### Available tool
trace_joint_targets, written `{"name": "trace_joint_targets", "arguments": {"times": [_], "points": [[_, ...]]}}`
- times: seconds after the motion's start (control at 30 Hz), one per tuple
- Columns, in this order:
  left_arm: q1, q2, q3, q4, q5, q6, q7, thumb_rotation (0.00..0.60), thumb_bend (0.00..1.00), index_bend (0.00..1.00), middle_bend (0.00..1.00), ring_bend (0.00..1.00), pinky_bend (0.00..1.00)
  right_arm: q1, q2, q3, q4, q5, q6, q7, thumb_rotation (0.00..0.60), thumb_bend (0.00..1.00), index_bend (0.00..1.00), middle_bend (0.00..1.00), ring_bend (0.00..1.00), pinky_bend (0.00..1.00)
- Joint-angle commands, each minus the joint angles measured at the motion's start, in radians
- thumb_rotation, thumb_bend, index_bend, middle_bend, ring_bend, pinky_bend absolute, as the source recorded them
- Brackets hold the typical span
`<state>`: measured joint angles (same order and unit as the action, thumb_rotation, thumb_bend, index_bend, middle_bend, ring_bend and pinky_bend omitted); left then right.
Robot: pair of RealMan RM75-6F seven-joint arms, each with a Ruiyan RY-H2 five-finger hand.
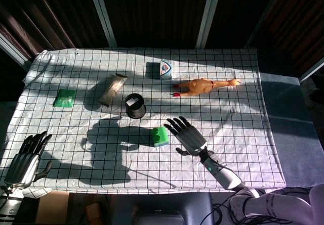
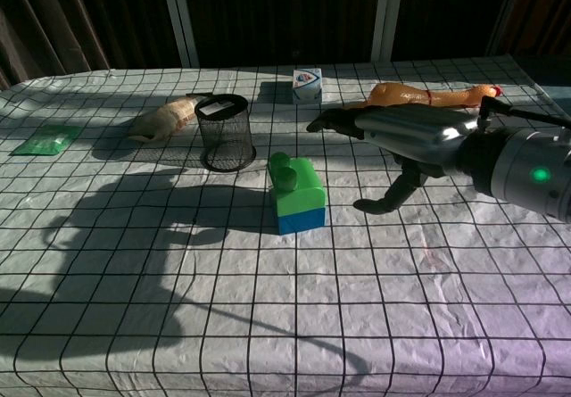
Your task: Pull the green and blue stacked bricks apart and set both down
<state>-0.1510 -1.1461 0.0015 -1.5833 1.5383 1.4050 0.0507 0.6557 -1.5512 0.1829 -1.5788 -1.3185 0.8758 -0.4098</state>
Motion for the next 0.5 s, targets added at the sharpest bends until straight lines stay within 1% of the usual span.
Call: {"name": "trace_joint_targets", "arguments": {"times": [0.03, 0.2, 0.37, 0.5], "points": [[0.0, -0.001, 0.0, 0.001, -0.004, -0.001, 0.004, 0.6, 0.41, 0.0, 0.0, 0.0, 0.05, 0.007, 0.004, -0.003, 0.0, 0.009, 0.0, 0.005, 0.6, 0.23, 0.0, 0.0, 0.0, 0.0], [0.002, 0.001, -0.003, -0.002, -0.011, 0.001, 0.009, 0.6, 0.41, 0.0, 0.0, 0.0, 0.05, 0.04, -0.005, 0.002, 0.004, 0.05, -0.039, 0.018, 0.6, 0.23, 0.0, 0.0, 0.0, 0.0], [0.002, 0.004, -0.003, -0.002, -0.008, 0.003, 0.002, 0.6, 0.41, 0.0, 0.0, 0.0, 0.05, 0.099, -0.043, 0.024, 0.034, 0.133, -0.107, 0.025, 0.6, 0.23, 0.0, 0.0, 0.0, 0.0], [0.002, 0.007, -0.003, -0.002, -0.008, 0.002, -0.004, 0.6, 0.41, 0.0, 0.0, 0.0, 0.05, 0.138, -0.072, 0.036, 0.059, 0.182, -0.125, 0.008, 0.6, 0.23, 0.0, 0.0, 0.0, 0.0]]}}
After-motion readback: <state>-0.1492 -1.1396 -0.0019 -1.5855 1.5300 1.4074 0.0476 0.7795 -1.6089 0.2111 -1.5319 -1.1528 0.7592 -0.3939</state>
